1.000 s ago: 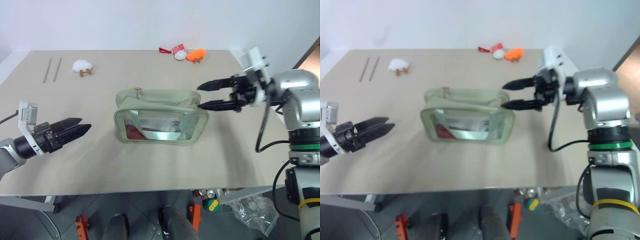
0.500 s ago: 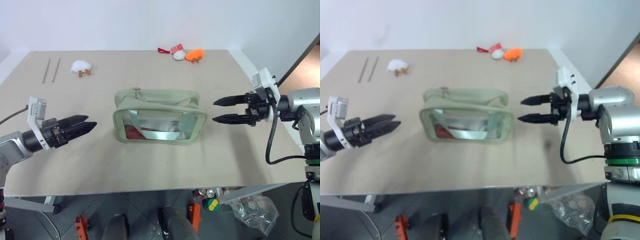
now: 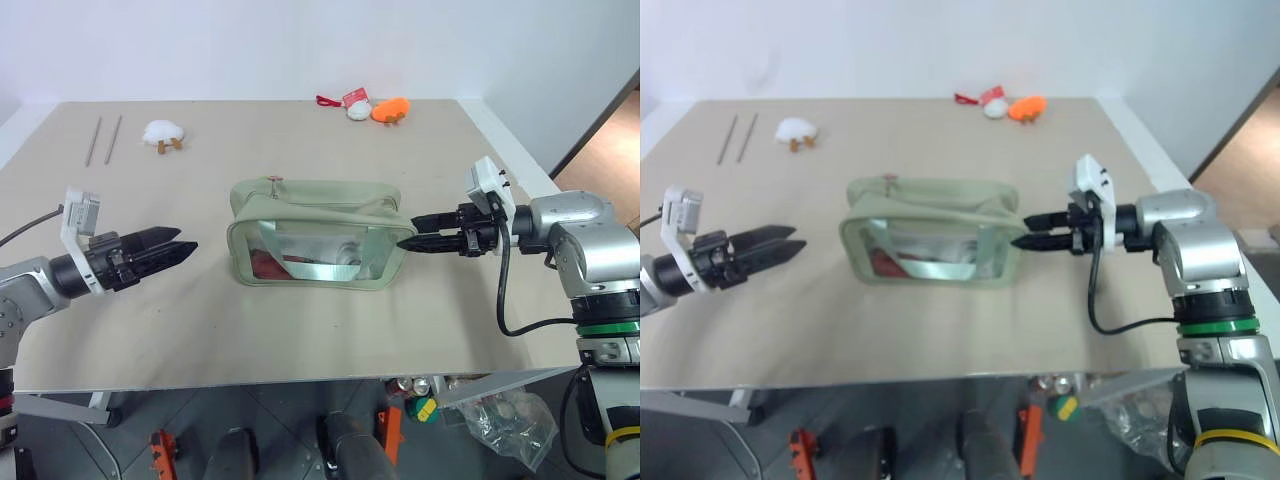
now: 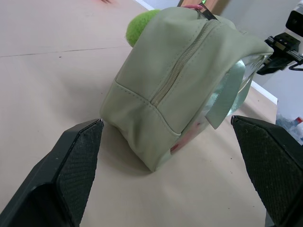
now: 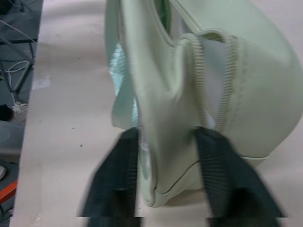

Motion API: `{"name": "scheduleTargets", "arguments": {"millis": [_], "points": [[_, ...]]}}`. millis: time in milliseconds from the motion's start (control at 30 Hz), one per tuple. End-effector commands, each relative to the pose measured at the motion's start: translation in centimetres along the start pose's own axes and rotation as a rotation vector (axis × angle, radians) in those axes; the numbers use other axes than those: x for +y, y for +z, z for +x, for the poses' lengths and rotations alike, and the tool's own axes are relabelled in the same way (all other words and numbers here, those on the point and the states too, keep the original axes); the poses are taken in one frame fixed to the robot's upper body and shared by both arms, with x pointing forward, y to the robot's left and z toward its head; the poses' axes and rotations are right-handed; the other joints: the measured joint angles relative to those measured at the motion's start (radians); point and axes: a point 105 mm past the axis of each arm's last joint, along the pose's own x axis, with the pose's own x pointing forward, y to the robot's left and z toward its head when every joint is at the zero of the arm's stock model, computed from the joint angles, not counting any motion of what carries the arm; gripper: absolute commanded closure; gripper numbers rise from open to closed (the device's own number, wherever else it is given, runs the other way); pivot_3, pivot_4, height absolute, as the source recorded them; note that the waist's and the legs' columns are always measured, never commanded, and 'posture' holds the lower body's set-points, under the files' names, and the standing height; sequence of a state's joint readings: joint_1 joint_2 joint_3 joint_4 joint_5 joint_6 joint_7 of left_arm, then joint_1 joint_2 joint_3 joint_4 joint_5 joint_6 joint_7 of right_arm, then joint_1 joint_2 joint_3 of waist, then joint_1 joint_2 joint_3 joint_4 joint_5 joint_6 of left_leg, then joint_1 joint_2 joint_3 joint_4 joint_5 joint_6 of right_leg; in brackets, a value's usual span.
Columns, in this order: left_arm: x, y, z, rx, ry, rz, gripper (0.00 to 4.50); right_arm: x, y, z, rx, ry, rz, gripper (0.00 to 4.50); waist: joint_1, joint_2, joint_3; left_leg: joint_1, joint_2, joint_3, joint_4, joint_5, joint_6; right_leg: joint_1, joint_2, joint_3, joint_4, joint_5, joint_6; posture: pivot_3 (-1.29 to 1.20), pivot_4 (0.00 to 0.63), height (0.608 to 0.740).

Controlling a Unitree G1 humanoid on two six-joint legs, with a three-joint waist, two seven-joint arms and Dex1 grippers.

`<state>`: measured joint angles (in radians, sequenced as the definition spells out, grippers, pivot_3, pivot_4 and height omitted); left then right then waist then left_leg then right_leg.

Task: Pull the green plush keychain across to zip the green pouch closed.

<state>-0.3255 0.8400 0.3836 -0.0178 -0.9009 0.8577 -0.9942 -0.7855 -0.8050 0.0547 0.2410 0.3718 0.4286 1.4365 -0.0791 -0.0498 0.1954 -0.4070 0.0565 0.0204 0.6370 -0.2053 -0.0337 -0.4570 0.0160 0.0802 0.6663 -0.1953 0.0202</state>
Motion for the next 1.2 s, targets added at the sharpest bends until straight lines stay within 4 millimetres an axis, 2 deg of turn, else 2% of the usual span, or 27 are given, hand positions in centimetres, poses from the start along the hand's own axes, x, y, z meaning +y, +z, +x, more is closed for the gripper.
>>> {"name": "scheduleTargets", "arguments": {"millis": [33, 200, 267, 333, 467, 600, 833, 933, 1033, 1200], "points": [[-0.1, 0.7, 0.1, -0.017, -0.012, 0.034, 0.00, 0.1, 1.3, -0.4, -0.026, 0.007, -0.048, 4.44, 0.000, 0.000, 0.000, 0.000, 0.000, 0.000, 0.000, 0.000, 0.000, 0.000, 0.000, 0.000, 0.000, 0.000, 0.000, 0.00, 0.150, 0.740], [1.5, 2.2, 0.5, -0.081, 0.037, 0.036, 0.00, 0.5, 1.5, -0.4, -0.035, 0.032, -0.055, 4.48, 0.001, 0.000, 0.000, 0.000, 0.000, 0.000, 0.000, 0.000, 0.000, 0.000, 0.000, 0.000, 0.000, 0.000, 0.000, 0.00, 0.150, 0.740], [3.1, 3.2, 1.1, -0.115, 0.101, 0.027, 0.00, 0.4, 1.4, -0.3, -0.033, 0.028, -0.061, 4.48, 0.002, 0.000, 0.000, 0.000, 0.000, 0.000, 0.001, 0.000, 0.000, 0.001, 0.000, 0.000, 0.000, 0.000, 0.000, 0.00, 0.150, 0.740], [4.8, 4.3, 2.1, -0.143, 0.168, 0.014, 0.00, 0.2, 1.3, -0.1, -0.030, 0.009, -0.059, 4.48, 0.003, 0.000, 0.000, 0.000, 0.000, -0.001, 0.001, 0.000, 0.000, 0.002, 0.000, -0.001, 0.000, 0.001, 0.001, 0.00, 0.150, 0.740], [6.5, 6.4, 4.1, -0.194, 0.238, 0.022, 0.00, 0.3, 1.2, 0.1, -0.030, 0.008, -0.058, 4.48, 0.002, 0.000, 0.000, 0.000, -0.001, -0.002, 0.002, 0.000, 0.000, 0.003, 0.000, 0.000, 0.000, 0.002, 0.002, 0.00, 0.150, 0.740], [8.1, 8.0, 6.1, -0.232, 0.307, -0.045, 0.00, 0.6, 0.9, 0.1, -0.032, -0.003, -0.061, 4.48, 0.002, 0.000, 0.000, 0.000, -0.001, -0.002, 0.002, 0.000, 0.000, 0.003, 0.000, 0.000, 0.000, 0.002, 0.002, 0.00, 0.150, 0.740], [7.4, 8.1, 9.8, -0.125, 0.250, -0.021, 0.00, 1.1, 1.0, 0.0, -0.043, -0.012, -0.061, 4.48, -0.001, 0.000, 0.000, 0.000, -0.001, -0.002, 0.002, 0.000, 0.000, 0.003, 0.001, 0.000, 0.000, 0.002, 0.002, 0.00, 0.150, 0.740], [6.1, 7.3, 10.6, -0.037, 0.152, 0.034, 0.00, 1.2, 0.9, 0.0, -0.046, -0.023, -0.061, 4.48, -0.002, 0.000, 0.000, 0.000, -0.001, -0.003, 0.002, 0.000, 0.000, 0.003, 0.001, 0.000, 0.000, 0.002, 0.002, 0.00, 0.150, 0.740], [4.3, 5.8, 10.5, 0.063, 0.027, 0.119, 0.00, 1.2, 0.9, -0.2, -0.048, -0.030, -0.059, 4.48, -0.005, 0.000, 0.000, 0.000, -0.001, -0.003, 0.001, 0.000, 0.000, 0.003, 0.001, 0.000, 0.000, 0.002, 0.002, 0.00, 0.150, 0.740], [2.0, 3.3, 9.1, 0.213, -0.122, 0.216, 0.00, 1.2, 0.9, -0.3, -0.052, -0.041, -0.058, 4.48, -0.008, 0.000, 0.000, 0.000, -0.001, -0.003, 0.000, 0.000, 0.000, 0.002, 0.001, 0.000, 0.000, 0.001, 0.003, 0.00, 0.150, 0.740]]}}
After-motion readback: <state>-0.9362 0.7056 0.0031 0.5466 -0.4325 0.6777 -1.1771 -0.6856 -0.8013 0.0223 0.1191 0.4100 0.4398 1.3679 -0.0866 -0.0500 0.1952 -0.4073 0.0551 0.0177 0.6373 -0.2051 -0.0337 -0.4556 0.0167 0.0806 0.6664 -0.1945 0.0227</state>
